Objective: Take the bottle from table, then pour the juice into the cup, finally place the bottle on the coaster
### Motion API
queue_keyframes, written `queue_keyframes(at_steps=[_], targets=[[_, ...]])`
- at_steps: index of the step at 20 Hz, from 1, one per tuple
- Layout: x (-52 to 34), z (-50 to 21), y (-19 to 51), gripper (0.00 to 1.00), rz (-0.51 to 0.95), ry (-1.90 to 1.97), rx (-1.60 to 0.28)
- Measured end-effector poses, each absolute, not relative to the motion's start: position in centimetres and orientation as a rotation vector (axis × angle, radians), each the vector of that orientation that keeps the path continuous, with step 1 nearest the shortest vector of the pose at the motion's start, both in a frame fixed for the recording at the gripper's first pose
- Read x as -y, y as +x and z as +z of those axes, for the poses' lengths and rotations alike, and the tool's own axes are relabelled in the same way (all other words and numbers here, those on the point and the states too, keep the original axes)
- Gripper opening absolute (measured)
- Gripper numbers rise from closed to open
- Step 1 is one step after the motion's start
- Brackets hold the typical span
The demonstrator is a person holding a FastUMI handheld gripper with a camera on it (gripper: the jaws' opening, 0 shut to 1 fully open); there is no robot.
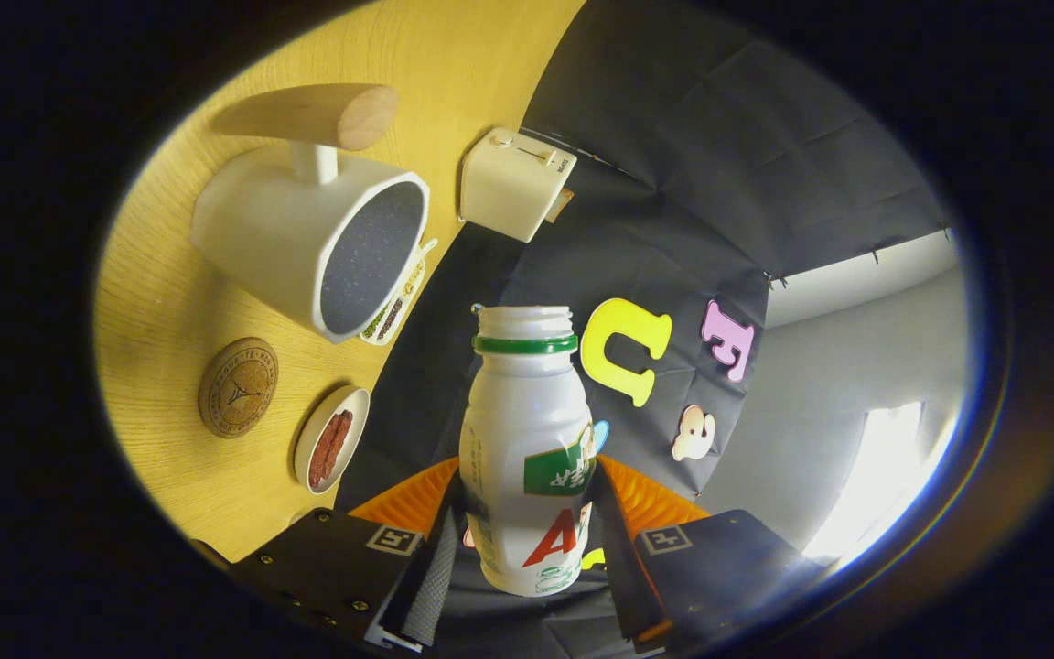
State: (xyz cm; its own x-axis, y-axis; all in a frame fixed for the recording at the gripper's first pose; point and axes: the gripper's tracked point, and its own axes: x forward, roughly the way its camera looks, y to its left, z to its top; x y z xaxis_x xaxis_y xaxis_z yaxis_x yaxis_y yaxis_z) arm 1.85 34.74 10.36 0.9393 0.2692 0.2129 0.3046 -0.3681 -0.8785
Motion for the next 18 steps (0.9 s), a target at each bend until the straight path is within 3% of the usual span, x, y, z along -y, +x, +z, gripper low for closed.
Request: queue_keyframes(at_steps=[10,18], targets=[[-34.3,9.6,1.8,0.71,-0.047,-1.974,0.4],[-32.8,6.8,2.4,0.72,0.134,-1.549,0.19]])
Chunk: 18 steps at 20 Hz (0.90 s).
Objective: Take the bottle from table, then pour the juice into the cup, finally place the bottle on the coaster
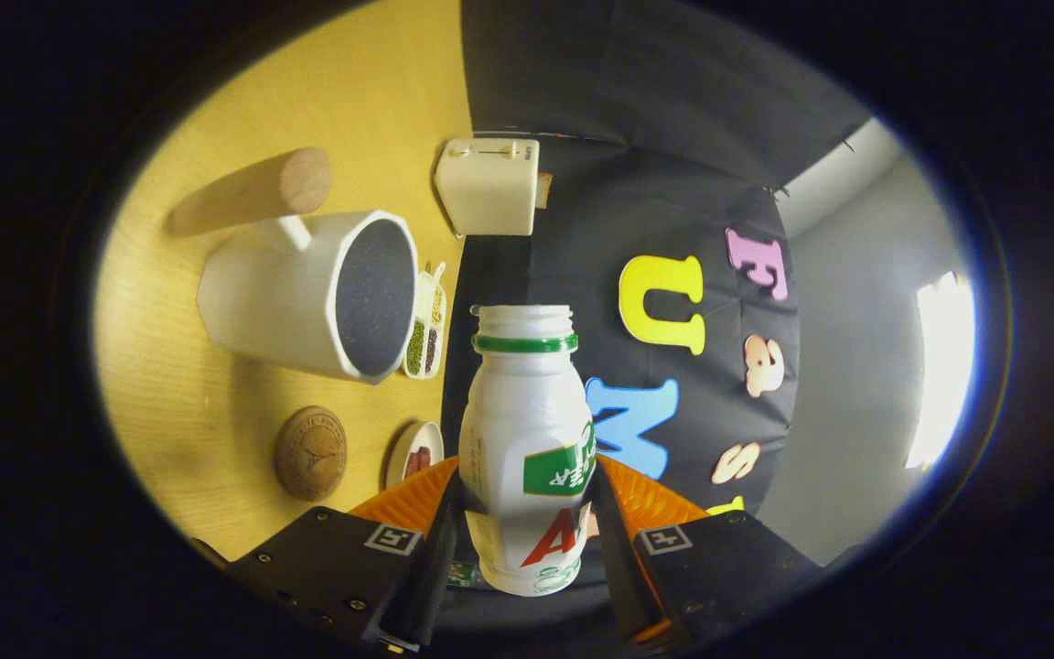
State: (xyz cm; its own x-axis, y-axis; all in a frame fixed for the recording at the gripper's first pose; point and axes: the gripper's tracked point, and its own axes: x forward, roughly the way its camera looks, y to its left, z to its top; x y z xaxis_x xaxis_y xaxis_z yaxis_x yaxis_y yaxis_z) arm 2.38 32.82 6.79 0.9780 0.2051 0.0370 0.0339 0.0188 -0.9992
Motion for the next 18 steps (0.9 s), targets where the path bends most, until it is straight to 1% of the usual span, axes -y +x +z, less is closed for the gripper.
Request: queue_keyframes(at_steps=[4,12,18], targets=[[-33.1,5.6,2.5,0.72,0.235,-1.266,0.095],[-34.9,3.8,2.8,0.72,0.413,-0.7,-0.031],[-33.7,4.8,4.7,0.72,0.406,-0.402,-0.01]])
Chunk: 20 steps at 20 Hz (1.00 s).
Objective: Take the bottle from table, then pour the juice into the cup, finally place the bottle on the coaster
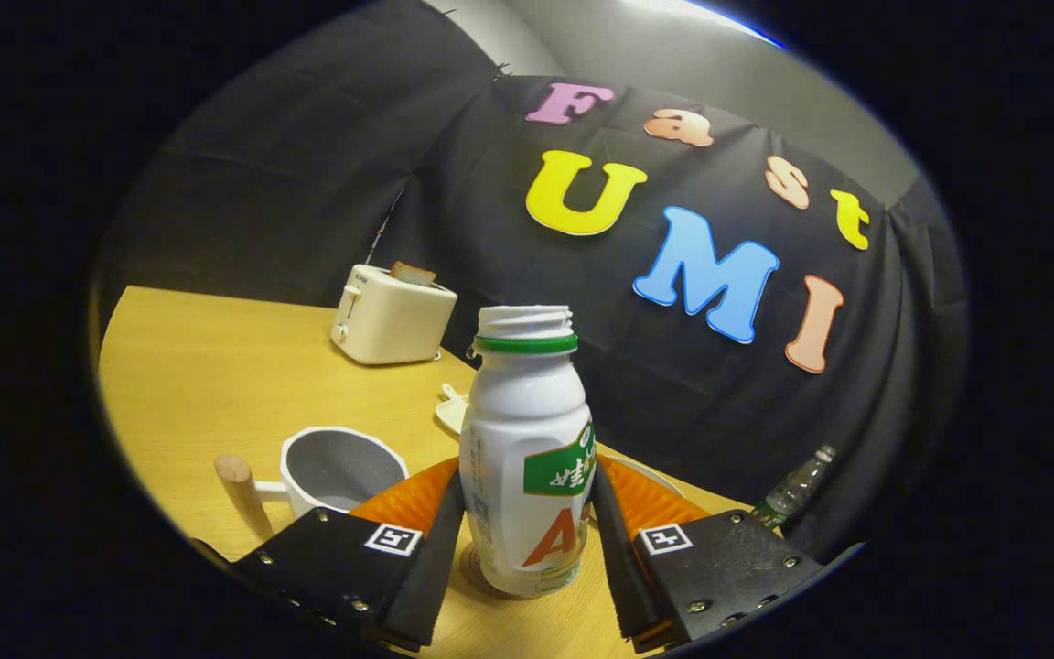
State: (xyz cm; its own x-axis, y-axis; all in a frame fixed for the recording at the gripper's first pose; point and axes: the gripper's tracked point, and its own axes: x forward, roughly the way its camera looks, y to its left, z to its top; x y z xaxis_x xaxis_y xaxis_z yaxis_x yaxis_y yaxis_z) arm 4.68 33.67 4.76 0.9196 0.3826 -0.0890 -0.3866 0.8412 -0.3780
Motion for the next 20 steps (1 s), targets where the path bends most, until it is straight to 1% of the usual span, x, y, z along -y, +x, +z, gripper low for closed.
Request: queue_keyframes(at_steps=[8,13,20], targets=[[-32.2,2.7,7.6,0.72,0.39,-0.091,-0.056],[-31.8,0.8,8.4,0.71,0.384,-0.038,-0.109],[-31.0,0.2,7.8,0.72,0.389,0.016,-0.073]])
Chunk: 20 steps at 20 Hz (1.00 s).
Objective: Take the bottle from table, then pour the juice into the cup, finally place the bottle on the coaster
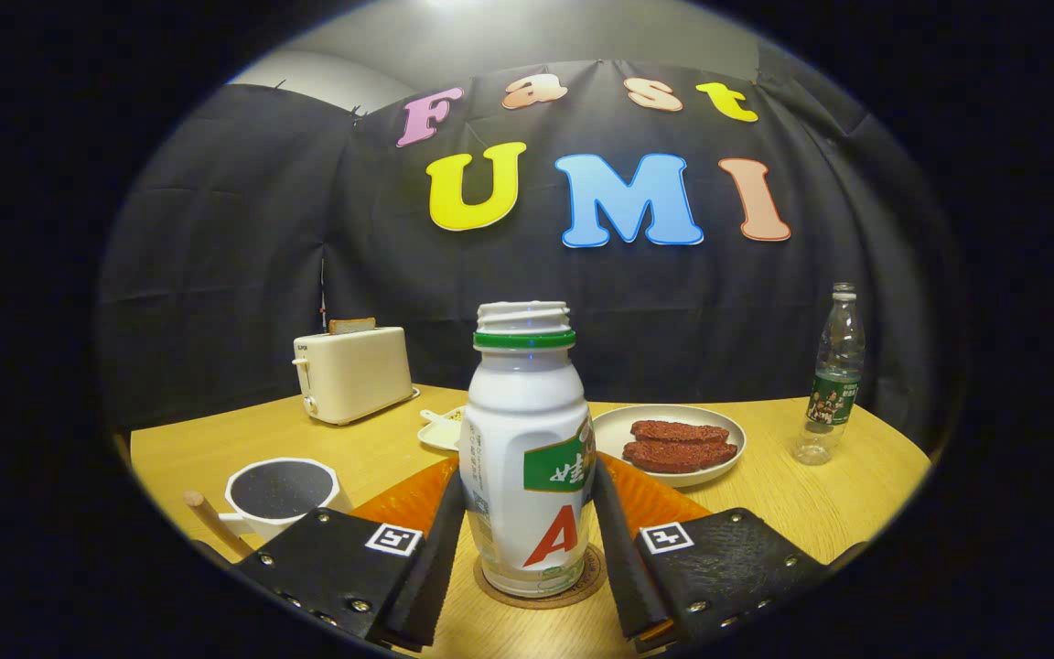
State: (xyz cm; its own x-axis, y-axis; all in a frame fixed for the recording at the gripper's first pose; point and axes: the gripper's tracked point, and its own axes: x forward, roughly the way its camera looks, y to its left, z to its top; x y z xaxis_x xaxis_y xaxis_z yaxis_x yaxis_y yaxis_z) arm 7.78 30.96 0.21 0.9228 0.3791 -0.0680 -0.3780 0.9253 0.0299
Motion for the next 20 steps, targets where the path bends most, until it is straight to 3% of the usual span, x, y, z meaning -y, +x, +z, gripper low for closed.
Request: queue_keyframes(at_steps=[10,13,20], targets=[[-31.1,-0.3,7.9,0.79,0.376,-0.023,-0.072],[-30.9,-0.4,8.1,1.0,0.383,-0.003,-0.07],[-28.9,4.0,5.6,0.99,0.37,0.043,0.033]])
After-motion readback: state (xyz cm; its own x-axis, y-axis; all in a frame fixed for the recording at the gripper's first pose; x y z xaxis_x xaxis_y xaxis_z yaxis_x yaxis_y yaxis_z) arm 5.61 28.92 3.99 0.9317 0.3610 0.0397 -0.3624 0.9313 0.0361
